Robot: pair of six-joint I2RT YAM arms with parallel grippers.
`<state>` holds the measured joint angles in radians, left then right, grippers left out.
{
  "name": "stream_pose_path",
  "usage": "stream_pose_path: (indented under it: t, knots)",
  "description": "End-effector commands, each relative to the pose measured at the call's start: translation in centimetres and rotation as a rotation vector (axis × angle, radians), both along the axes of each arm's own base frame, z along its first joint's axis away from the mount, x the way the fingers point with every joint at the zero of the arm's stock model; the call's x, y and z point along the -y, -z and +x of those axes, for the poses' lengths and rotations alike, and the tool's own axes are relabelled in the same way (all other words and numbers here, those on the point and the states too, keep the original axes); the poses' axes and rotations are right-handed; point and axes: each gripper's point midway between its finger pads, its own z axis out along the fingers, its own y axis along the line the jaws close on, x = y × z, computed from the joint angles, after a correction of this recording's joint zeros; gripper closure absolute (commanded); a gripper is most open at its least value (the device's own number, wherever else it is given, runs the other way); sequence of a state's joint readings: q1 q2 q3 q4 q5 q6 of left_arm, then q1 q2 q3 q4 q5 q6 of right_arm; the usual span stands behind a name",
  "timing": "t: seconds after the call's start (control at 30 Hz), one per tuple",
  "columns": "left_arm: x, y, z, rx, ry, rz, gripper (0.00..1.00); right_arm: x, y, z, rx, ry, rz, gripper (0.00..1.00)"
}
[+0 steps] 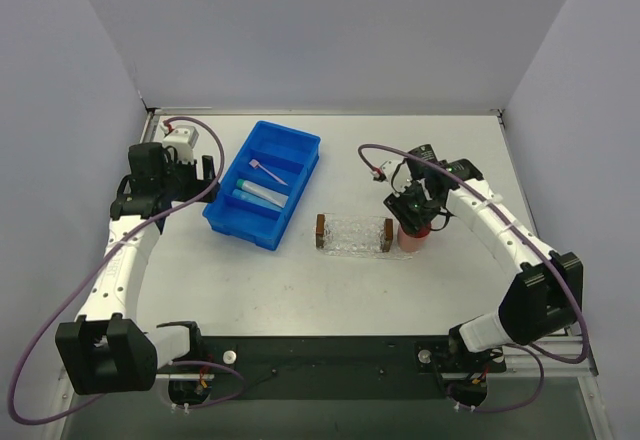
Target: Prepare toiletry sets of a toothbrush and toothpaste on the tray
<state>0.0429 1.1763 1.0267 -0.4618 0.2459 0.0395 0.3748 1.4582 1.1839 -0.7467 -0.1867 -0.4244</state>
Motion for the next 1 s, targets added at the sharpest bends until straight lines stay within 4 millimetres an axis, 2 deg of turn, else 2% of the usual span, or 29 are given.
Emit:
stream_pose_path:
  t: [0.0, 0.17, 0.23, 0.27, 0.3, 0.33, 0.37, 0.53, 0.57, 0.6, 0.67, 0.8, 0.97]
  knots:
    - [0.0, -1.5, 1.4, 0.054, 0.020, 0.001, 0.13, 0.5, -3.7, -0.8, 0.046, -0.008, 0.000, 0.63]
    - [0.7, -2.4, 2.6, 0.068, 0.046, -0.012, 0.14, 0.3, -6.0, -1.3, 0.074, -0.011, 0.028, 0.63]
    - [1.2, -2.2, 3.2, 0.050, 0.065, -0.011, 0.14, 0.0, -7.2, -0.9, 0.099, 0.001, 0.051, 0.63]
    - [1.4, -2.9, 3.7, 0.060, 0.074, -0.007, 0.15, -0.1, -7.5, -0.7, 0.104, 0.006, 0.057, 0.63]
    - [1.6, -2.4, 4.0, 0.036, 0.088, 0.004, 0.15, -0.2, -7.8, -0.4, 0.113, 0.010, 0.063, 0.63]
    - [1.8, -2.4, 4.3, 0.031, 0.098, 0.012, 0.16, -0.4, -8.7, 0.0, 0.136, 0.012, 0.075, 0.63]
    - [2.8, -2.5, 4.9, 0.026, 0.129, 0.023, 0.16, -0.5, -9.0, 0.4, 0.142, 0.017, 0.079, 0.63]
    - [4.8, -2.0, 5.9, -0.024, 0.208, 0.077, 0.16, -0.3, -11.0, 2.5, 0.196, 0.050, 0.104, 0.64]
    - [5.7, -1.3, 6.1, -0.036, 0.259, 0.108, 0.16, -0.3, -11.7, 3.3, 0.216, 0.052, 0.109, 0.64]
    - [6.0, -1.6, 6.2, -0.033, 0.284, 0.129, 0.16, -0.3, -12.1, 3.6, 0.225, 0.058, 0.111, 0.64]
    - [7.1, -1.0, 6.4, -0.028, 0.369, 0.195, 0.17, -0.1, -13.0, 4.8, 0.246, 0.075, 0.125, 0.64]
    - [7.8, 0.5, 6.6, -0.046, 0.465, 0.269, 0.16, -0.2, -14.0, 6.2, 0.267, 0.084, 0.145, 0.64]
    - [8.6, 2.0, 7.0, -0.079, 0.549, 0.285, 0.16, -0.8, -13.2, 6.1, 0.232, 0.077, 0.164, 0.65]
